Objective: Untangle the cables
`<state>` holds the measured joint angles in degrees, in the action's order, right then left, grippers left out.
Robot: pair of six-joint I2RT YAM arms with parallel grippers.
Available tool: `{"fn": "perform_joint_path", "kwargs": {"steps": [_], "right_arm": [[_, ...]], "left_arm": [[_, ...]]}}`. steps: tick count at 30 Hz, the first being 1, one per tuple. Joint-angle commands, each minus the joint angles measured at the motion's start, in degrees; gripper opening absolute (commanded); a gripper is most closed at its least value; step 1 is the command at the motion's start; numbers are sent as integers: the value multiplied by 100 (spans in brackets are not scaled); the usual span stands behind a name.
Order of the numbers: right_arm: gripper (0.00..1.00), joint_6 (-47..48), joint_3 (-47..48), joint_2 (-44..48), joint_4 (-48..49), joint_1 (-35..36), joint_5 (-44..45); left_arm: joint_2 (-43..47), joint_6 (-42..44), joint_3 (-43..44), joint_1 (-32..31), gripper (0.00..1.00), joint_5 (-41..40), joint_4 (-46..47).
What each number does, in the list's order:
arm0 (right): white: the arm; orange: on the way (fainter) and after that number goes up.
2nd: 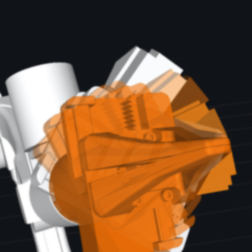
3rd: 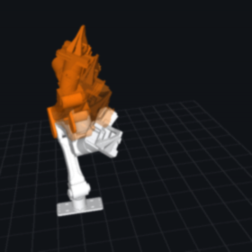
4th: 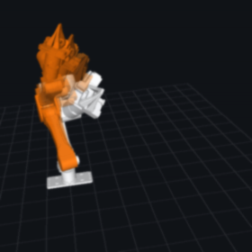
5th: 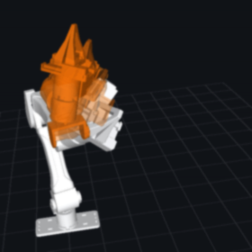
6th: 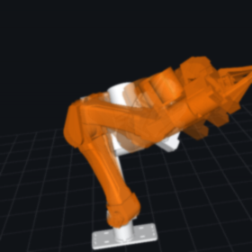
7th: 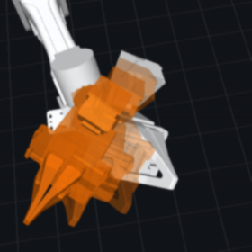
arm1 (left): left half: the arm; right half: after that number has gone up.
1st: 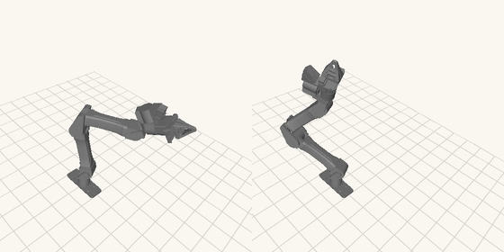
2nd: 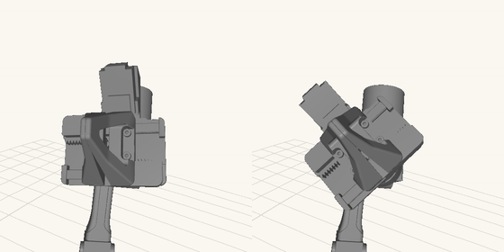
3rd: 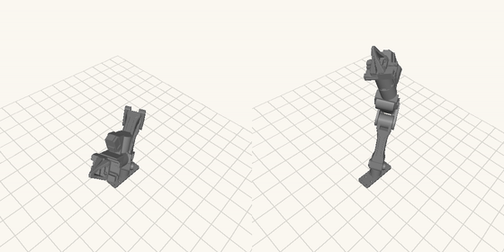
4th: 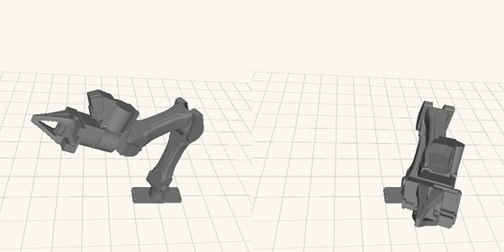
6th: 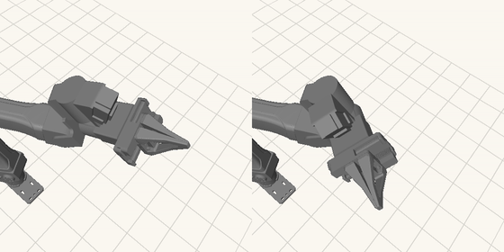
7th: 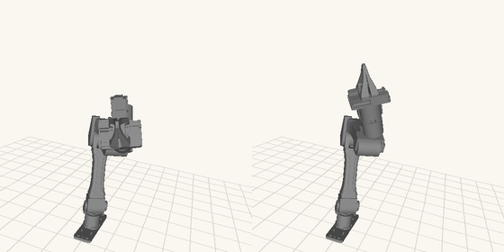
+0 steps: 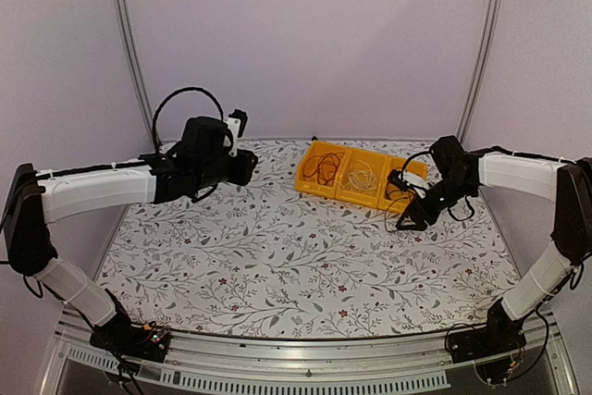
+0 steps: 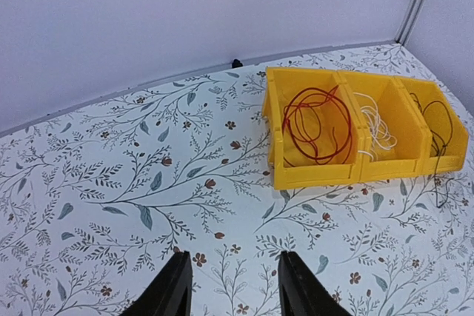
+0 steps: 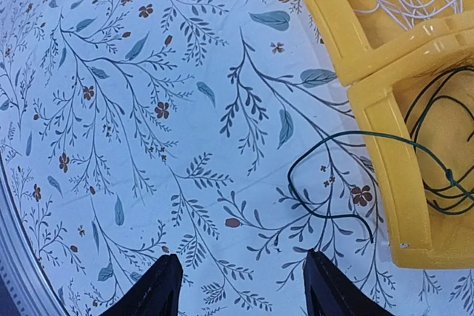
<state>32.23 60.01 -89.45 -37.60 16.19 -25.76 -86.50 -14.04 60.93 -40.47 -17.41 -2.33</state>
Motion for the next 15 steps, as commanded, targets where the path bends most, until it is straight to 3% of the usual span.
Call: {"fn": "perform_joint_path", "kwargs": {"steps": [1,15], "right_arm": [[60,-350,132,-212,369,15,92],[57,-1295,1046,-1790,686,344,542]], "left_arm": [[189,-109,-95,62,43,42,-15],[623,-506,-570,65,43,-125,-50]]}}
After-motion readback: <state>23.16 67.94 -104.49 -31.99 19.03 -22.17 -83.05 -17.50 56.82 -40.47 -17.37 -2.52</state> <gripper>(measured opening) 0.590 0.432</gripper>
